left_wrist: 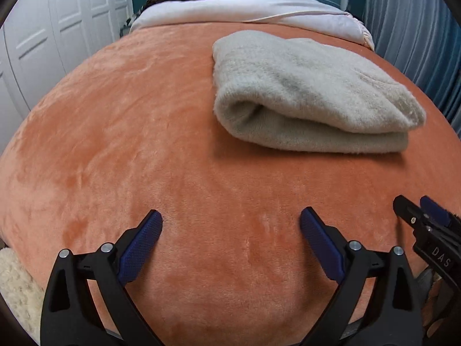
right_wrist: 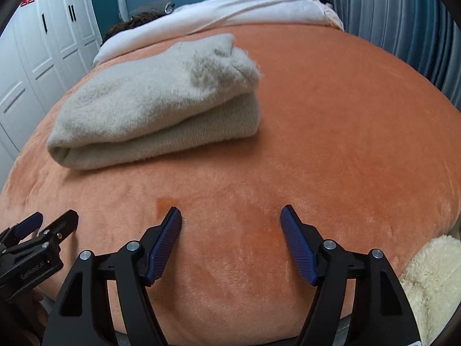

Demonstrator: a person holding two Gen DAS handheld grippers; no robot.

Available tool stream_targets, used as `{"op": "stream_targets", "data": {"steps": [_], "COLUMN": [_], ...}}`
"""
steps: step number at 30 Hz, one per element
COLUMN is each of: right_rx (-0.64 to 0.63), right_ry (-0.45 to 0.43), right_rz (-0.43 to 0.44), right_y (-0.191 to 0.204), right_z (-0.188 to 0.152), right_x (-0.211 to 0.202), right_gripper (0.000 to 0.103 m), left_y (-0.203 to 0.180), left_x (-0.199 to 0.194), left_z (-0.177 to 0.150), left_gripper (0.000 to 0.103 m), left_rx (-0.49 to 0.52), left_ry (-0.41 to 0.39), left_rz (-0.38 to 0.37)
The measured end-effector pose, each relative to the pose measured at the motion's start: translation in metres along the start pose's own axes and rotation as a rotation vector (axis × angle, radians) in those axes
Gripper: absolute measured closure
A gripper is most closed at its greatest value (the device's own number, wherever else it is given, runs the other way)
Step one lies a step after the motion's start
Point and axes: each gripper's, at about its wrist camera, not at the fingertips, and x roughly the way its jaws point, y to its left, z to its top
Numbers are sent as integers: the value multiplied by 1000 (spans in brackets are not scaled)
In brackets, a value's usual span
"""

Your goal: Fold small clothes

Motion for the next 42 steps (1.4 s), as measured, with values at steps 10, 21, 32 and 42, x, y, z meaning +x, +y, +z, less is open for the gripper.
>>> {"op": "stream_targets", "data": {"steps": [10, 21, 32, 42], "right_rx": [-44, -72, -88, -80], "right_ry": [-26, -30, -25, -16], "right_rz": [-10, -45, -53, -38], "right_y": [5, 14, 26, 26], "right_z": [-5, -7, -11, -11], "right_x": [7, 5, 4, 6], "right_gripper": [14, 11, 5, 5], "left_y": [-4, -10, -23, -24], "left_x": [4, 5, 5, 4], "left_z": [-6, -8, -8, -13], "left_gripper": [5, 5, 5, 5], "left_rx": [24, 39, -5, -35], "left_ry": [-47, -47, -31, -32], "left_rz": [9, 35, 117, 127]}}
